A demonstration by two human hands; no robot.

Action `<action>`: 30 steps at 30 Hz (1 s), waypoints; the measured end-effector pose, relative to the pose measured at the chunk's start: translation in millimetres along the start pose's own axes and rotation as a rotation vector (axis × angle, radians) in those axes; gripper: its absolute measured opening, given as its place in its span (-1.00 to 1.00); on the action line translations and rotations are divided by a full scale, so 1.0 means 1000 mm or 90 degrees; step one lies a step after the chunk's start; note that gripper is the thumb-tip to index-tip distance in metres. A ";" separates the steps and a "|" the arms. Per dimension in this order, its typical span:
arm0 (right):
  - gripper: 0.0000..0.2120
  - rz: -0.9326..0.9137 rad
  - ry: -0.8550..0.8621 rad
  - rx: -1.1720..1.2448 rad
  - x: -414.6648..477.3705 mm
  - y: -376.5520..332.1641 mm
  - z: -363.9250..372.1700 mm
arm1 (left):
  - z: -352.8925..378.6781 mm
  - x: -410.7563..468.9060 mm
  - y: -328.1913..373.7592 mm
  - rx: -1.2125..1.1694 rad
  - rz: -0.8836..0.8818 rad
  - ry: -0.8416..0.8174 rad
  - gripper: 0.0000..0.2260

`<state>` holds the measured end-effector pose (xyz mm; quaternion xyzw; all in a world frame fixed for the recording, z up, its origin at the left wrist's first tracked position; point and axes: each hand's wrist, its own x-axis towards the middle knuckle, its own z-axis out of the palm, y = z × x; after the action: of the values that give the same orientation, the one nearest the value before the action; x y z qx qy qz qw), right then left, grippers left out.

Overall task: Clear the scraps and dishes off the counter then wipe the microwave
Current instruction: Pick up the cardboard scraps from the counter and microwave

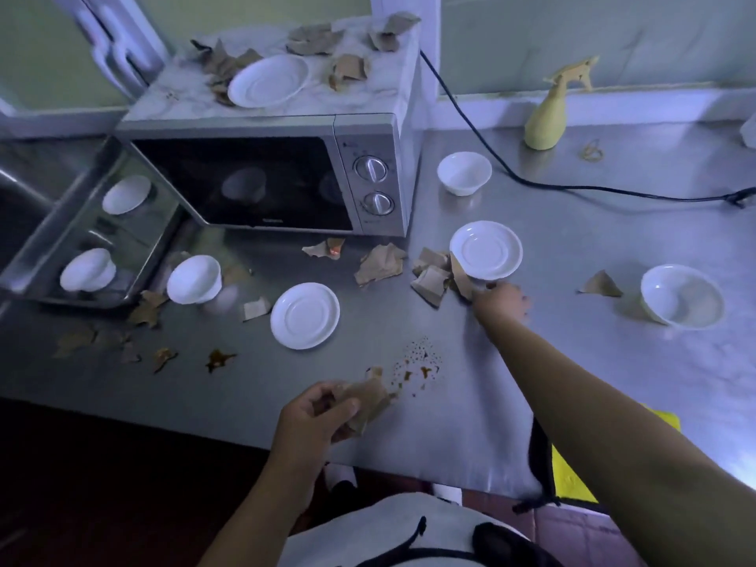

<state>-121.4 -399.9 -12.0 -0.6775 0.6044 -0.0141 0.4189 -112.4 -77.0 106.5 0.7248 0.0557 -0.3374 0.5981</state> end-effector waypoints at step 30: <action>-0.88 -0.150 -0.344 0.512 -0.188 0.052 -0.085 | 0.085 0.009 0.018 0.027 0.052 -0.213 -0.77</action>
<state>-258.4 -286.8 104.8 -0.5054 0.3404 -0.1172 0.7842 -132.8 -162.2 112.0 0.6727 -0.0813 -0.4304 0.5964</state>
